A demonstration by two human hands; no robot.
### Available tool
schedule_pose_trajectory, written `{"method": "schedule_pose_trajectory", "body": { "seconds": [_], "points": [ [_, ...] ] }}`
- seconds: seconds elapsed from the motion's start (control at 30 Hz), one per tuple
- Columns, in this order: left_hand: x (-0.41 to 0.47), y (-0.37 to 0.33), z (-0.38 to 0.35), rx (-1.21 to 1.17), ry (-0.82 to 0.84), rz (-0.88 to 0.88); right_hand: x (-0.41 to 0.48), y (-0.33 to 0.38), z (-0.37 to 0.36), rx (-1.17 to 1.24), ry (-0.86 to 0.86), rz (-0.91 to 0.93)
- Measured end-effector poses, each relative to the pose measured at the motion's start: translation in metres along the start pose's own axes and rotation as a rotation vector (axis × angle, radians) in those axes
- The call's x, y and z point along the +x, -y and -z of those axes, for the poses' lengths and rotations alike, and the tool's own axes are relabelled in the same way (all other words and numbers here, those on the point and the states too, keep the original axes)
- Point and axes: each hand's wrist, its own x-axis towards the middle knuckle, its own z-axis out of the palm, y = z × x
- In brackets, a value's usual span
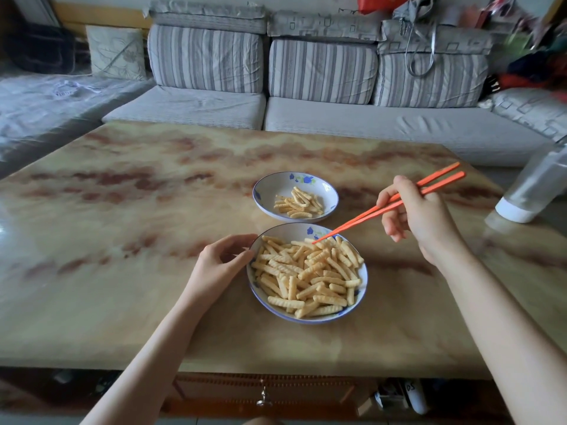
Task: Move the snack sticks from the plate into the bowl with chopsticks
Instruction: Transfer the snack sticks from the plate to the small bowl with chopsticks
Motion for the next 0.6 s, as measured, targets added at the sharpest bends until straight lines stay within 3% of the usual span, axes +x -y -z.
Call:
{"method": "schedule_pose_trajectory", "body": {
  "seconds": [0.6],
  "points": [
    [0.001, 0.001, -0.001, -0.005, -0.003, 0.003, 0.043, -0.021, -0.044, 0.296, -0.296, -0.014]
  ]
}}
